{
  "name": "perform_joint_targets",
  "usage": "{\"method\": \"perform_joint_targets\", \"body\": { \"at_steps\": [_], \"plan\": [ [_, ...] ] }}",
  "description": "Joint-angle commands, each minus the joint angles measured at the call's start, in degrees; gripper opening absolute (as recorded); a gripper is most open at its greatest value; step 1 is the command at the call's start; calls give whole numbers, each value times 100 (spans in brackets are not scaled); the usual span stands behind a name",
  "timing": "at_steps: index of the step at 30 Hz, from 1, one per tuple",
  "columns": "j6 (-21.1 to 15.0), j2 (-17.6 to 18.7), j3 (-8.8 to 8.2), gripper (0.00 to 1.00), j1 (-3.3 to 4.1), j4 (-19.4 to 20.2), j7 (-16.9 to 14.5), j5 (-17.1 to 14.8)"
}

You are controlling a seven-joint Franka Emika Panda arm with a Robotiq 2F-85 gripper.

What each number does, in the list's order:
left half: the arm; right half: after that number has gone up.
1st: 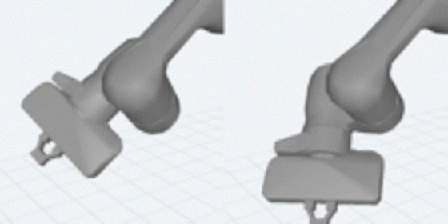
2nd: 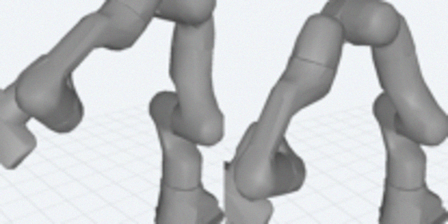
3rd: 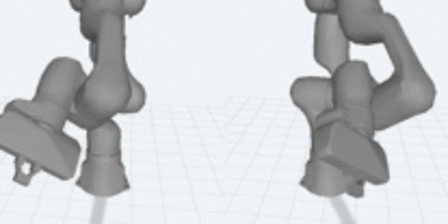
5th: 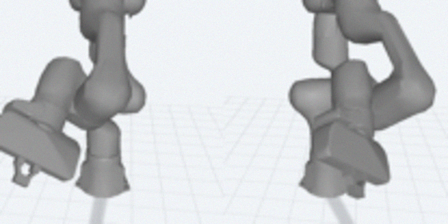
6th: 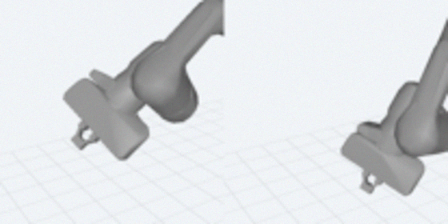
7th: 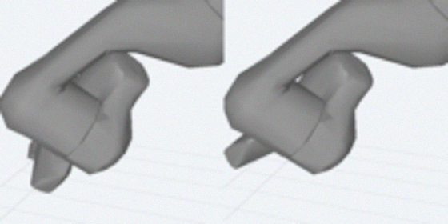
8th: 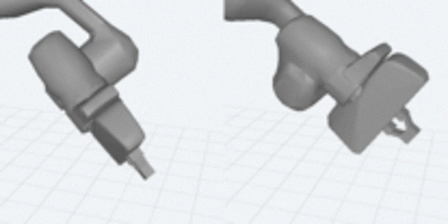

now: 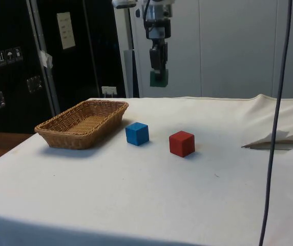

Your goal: Pick up exactly two blocks and place them into the basket.

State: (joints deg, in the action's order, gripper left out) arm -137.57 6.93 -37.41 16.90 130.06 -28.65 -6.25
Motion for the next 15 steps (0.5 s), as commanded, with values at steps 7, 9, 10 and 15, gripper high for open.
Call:
{"method": "perform_joint_targets", "body": {
  "at_steps": [7,9,10,15],
  "plan": [
    [46,430,149,1,-6,-384,-69,-269],
    [63,613,206,1,-6,-544,-74,-367],
    [17,602,172,1,11,-516,-23,-286],
    [120,911,286,1,-17,-831,-86,-527]
  ]
}}
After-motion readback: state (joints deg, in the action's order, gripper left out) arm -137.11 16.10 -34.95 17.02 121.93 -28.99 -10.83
